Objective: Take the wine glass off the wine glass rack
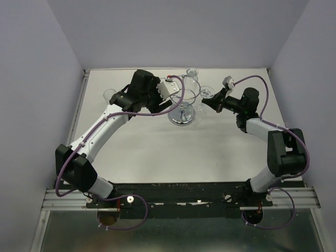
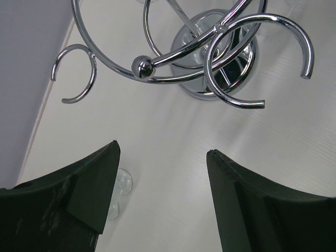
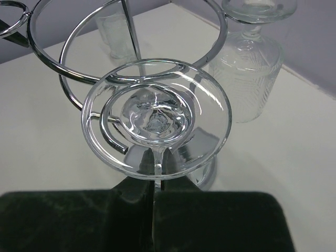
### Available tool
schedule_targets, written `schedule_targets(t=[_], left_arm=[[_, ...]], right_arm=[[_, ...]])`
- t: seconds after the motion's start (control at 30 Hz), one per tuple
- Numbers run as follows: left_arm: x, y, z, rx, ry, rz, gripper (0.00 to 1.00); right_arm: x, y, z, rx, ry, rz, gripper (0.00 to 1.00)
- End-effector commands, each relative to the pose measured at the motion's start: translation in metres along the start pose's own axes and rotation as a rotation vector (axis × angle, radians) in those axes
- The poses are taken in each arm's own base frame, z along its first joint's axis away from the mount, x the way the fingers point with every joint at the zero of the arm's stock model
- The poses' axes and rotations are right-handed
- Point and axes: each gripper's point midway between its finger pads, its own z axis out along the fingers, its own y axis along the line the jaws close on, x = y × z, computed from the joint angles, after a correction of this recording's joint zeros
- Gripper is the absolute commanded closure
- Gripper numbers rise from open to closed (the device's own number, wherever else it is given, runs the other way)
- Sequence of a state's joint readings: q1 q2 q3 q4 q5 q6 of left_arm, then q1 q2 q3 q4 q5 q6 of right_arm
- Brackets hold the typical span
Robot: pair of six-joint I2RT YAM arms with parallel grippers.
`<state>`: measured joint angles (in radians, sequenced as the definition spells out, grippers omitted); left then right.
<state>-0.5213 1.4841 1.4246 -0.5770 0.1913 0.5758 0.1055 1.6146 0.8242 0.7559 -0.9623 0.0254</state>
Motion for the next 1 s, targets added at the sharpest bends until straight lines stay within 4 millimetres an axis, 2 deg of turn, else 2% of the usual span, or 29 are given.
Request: schedule_targets(t=[0.0, 0.2, 0.33, 0.97], left_arm=[[-0.012, 0.005, -0.002, -0.014, -0.032, 0.013, 0.18], [-0.013, 0.005, 0.0, -0.012, -0.037, 0.017, 0.18], [-0.012, 0.005, 0.001, -0.014, -0.035, 0.018, 0.18], [-0.017, 0.003, 0.006, -0.008, -0.082, 0.055, 0.18]], right_arm=[[-0.03, -0.01, -0.003, 0.088, -0.055, -0.127, 0.99], [-0.042, -0.008, -0.005, 0.081, -0.067, -0.187, 0.99], [-0.044, -0.005, -0.008, 0.085, -0.064, -0.189, 0.99], [-0.03, 0.012, -0.029, 0.131, -0.009, -0.154, 0.99]])
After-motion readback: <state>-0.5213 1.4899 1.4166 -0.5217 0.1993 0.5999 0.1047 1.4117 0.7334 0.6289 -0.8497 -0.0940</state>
